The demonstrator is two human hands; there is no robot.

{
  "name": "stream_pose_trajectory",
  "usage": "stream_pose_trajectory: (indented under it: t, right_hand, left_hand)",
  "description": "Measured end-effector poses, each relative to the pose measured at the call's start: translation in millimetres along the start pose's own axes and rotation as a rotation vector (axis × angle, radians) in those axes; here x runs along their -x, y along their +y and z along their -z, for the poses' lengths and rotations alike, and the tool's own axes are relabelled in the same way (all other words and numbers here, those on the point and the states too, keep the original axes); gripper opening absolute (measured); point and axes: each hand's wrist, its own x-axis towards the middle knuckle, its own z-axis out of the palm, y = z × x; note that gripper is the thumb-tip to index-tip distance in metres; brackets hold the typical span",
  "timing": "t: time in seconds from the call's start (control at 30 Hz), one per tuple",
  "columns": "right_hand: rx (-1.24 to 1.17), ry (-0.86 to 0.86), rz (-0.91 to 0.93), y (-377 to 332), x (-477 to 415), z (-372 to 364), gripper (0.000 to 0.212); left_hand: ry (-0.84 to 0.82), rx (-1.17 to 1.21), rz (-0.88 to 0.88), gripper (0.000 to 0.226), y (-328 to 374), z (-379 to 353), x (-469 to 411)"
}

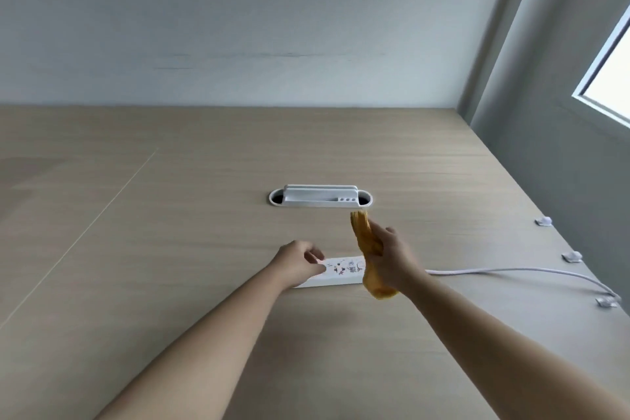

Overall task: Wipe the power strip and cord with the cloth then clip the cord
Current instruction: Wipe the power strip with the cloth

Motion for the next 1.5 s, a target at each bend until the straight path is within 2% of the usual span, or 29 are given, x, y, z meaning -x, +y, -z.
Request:
stream_pose_trajectory:
  t: [0.1,0.2,0.33,0.4,0.5,0.63,0.73,0.8,0.83,0.9,1.0,1.07,1.13,1.17,1.23,1.3,1.37,1.47,1.5]
  right_hand:
    - [0.420,-0.022,0.131,8.7,2.9,-27.7,0.067]
    - [0.591,-0.050,0.245,2.6,-2.9,-55.3,0.073]
    - [0.714,-0.238,0.301,-0.5,-2.2,-93.4,0.071]
    - [0.720,-0.256,0.291,4.3,1.4,-107.5,0.072]
    - [0.678,-0.177,0.310,10.6,-1.1,-112.5,0.060]
    - [0.386,-0.132,0.291,14.6,-1.3,-104.3,0.056]
    - [0.208,0.148,0.246,10.3,-7.1,-94.0,0.055]
    - [0.194,0.245,0.184,4.4,-20.7,-92.2,0.057]
    - [0.223,0.220,0.151,-0.6,-26.8,-93.9,0.058]
    - [0.328,0.057,0.143,-8.2,-32.6,-101.4,0.063]
    - [0.478,-0.249,0.302,-8.5,-26.8,-113.0,0.063]
    - [0.453,-0.362,0.348,-5.8,-24.8,-105.9,0.047]
    - [0.491,-0.435,0.268,-5.5,-25.6,-89.2,0.028]
    - [0.486,-0.415,0.222,-2.2,-27.5,-83.5,0.024]
    - [0.330,-0.242,0.151,-1.7,-31.9,-77.7,0.028]
    - [0.236,-0.135,0.183,-6.8,-36.1,-85.5,0.037]
    - [0.294,-0.207,0.228,-16.4,-34.2,-101.7,0.045]
    - [0.444,-0.276,0.440,-12.5,-21.6,-122.7,0.036]
    - [0.460,-0.273,0.460,-9.0,-21.8,-122.0,0.034]
  left_hand:
    - [0.012,-0.188,0.045,0.045,-39.7,4.4,-7.7]
    - [0.004,-0.321,0.071,0.061,-69.8,7.7,-14.4]
    - [-0.015,-0.345,0.053,0.069,-91.3,5.3,-21.2]
    - [-0.031,-0.326,0.030,0.071,-97.6,2.0,-24.4]
    - [-0.008,-0.281,-0.012,0.071,-102.1,-1.8,-27.9]
    - [0.048,-0.231,-0.038,0.071,-104.0,-6.3,-35.6]
    - [0.078,-0.217,-0.051,0.062,-102.0,-9.0,-43.0]
    - [0.102,-0.192,-0.048,0.057,-100.7,-9.9,-46.0]
    - [0.117,-0.175,-0.043,0.057,-101.0,-10.2,-46.9]
    - [0.133,-0.153,-0.038,0.060,-103.0,-10.3,-48.6]
    - [0.102,-0.188,-0.066,0.063,-104.3,-8.7,-49.9]
    - [0.089,-0.216,-0.090,0.058,-105.4,-7.6,-52.0]
    - [0.083,-0.228,-0.095,0.056,-106.1,-6.6,-53.1]
    - [0.078,-0.231,-0.092,0.056,-106.6,-6.3,-53.6]
    - [0.079,-0.220,-0.085,0.057,-108.4,-7.0,-54.6]
    - [0.090,-0.194,-0.088,0.059,-109.2,-9.0,-55.7]
    - [0.098,-0.190,-0.086,0.063,-108.1,-11.1,-56.3]
    - [0.119,-0.187,-0.088,0.064,-109.9,-13.9,-57.5]
    - [0.126,-0.193,-0.092,0.064,-110.5,-13.7,-58.0]
